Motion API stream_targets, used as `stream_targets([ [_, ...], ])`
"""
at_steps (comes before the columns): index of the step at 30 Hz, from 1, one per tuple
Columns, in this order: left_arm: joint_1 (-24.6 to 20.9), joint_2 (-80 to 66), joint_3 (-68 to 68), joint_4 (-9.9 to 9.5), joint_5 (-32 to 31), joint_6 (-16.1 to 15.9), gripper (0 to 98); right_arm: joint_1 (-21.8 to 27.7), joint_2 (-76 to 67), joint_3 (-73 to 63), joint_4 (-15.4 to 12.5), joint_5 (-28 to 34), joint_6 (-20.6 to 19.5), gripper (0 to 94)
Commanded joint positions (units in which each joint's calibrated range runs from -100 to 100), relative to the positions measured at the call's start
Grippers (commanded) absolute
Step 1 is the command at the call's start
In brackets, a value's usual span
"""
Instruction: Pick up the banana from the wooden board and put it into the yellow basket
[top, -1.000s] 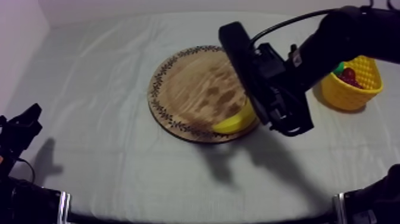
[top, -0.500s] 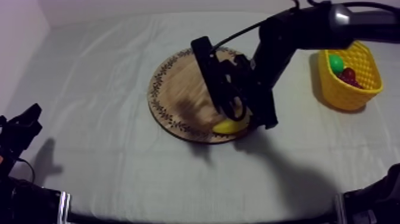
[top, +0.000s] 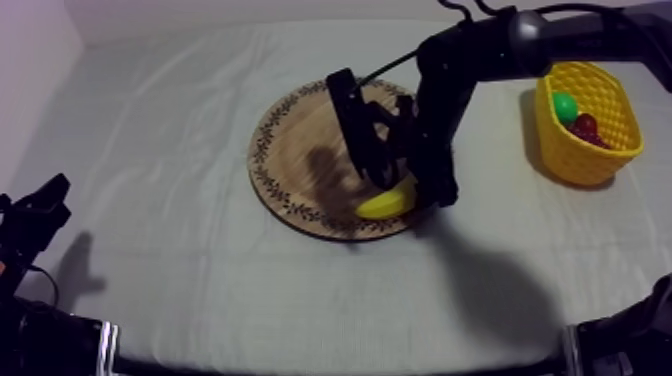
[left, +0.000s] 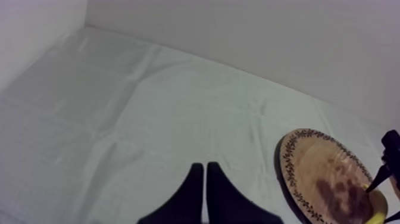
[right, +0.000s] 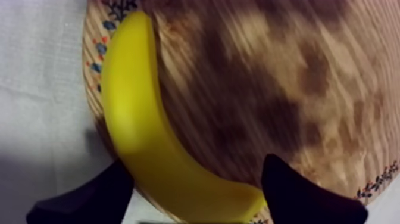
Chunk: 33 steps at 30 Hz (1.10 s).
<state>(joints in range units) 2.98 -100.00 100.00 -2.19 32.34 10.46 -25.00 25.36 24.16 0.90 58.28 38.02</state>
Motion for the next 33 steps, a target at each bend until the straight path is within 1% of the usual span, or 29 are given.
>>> stream_targets([
  [1, 0.02, 0.0, 0.0, 0.02, 0.0, 0.02, 0.1, 0.08, 0.26, -0.26, -0.25, 0.21, 0.59, 56.4],
  [3, 0.02, 0.0, 0.0, 0.02, 0.0, 0.02, 0.1, 0.09, 0.35, -0.52, -0.36, 0.63, 0.96, 51.7],
  [9, 0.02, 0.0, 0.0, 0.02, 0.0, 0.02, 0.1, -0.52, 0.44, 0.36, 0.73, 0.66, 0.33, 42.7],
  [13, 0.02, 0.0, 0.0, 0.02, 0.0, 0.02, 0.1, -0.64, 0.35, 1.02, 1.27, 0.42, 0.96, 29.5],
  [15, 0.02, 0.0, 0.0, 0.02, 0.0, 0.02, 0.1, -0.67, 0.22, 1.12, 1.67, 0.46, 0.9, 25.9],
  [19, 0.02, 0.0, 0.0, 0.02, 0.0, 0.02, 0.1, -0.07, -0.57, -0.6, 1.54, 2.57, 1.27, 23.8],
  [25, 0.02, 0.0, 0.0, 0.02, 0.0, 0.02, 0.1, 2.31, -3.98, -7.97, -0.76, 10.4, 3.22, 23.3],
  [30, 0.02, 0.0, 0.0, 0.02, 0.0, 0.02, 0.1, 4.87, -8.63, -13.75, -1.54, 15.04, 2.59, 22.6],
  [33, 0.02, 0.0, 0.0, 0.02, 0.0, 0.02, 0.1, 7.27, -11.37, -16.09, -2.02, 17.34, 2.63, 22.1],
])
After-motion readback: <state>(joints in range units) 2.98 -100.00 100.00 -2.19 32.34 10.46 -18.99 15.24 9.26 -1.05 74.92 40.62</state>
